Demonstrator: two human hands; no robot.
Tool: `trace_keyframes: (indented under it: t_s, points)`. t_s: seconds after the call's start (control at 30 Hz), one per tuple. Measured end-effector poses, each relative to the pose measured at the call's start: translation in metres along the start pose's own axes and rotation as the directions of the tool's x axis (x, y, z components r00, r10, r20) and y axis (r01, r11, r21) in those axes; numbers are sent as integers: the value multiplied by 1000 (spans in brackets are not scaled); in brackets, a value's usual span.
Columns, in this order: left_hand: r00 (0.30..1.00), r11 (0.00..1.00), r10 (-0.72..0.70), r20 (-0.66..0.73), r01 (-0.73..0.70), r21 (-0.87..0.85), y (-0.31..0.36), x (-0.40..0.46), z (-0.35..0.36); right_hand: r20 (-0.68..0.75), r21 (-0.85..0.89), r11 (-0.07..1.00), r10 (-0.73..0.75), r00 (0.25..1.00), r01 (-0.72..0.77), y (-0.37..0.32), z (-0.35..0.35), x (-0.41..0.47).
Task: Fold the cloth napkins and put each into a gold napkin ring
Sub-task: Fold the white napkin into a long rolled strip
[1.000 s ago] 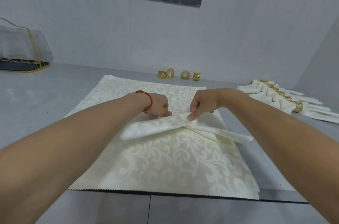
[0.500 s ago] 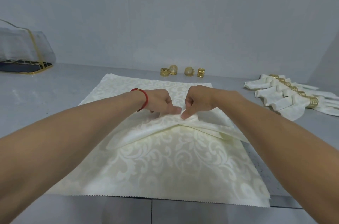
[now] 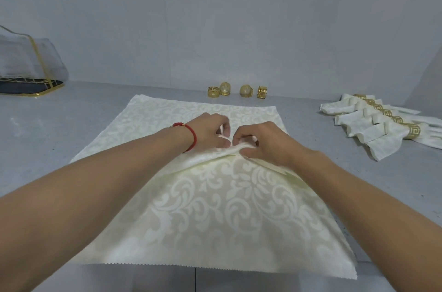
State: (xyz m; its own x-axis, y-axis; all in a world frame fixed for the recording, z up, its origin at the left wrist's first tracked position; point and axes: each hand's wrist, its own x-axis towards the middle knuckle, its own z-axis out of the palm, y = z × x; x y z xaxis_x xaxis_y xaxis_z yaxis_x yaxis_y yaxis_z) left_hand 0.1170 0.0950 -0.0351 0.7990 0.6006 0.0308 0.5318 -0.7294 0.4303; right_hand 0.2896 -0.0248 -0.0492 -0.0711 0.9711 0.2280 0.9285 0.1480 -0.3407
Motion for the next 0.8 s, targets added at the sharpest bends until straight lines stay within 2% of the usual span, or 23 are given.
trace_keyframes:
  t_s: [0.03,0.13,0.27,0.37,0.5,0.57,0.8]
  points:
    - [999,1000,18,-30,-18,-15,-1,-2,3,-11,64,998,30,999,-29,2,-1,1]
    - [986,987,135,-95,-126,95,-2,-6,12,-35,163,983,94,995,-87,7,-2,8]
    - [984,988,138,-112,-129,81,1,-11,11,-15,185,979,94,995,-90,12,-3,18]
    - [982,983,126,-141,-104,153,8,-7,13,-26,133,987,90,996,-86,10,-1,20]
    - [981,983,88,-176,-57,172,15,-3,15,12,-80,995,59,998,-58,4,1,9]
    - [980,983,68,-186,-33,183,19,-2,16,25,-104,994,31,999,-28,6,0,4]
    - [990,980,71,-126,-45,195,22,1,12,-36,102,995,15,999,-11,14,-7,12]
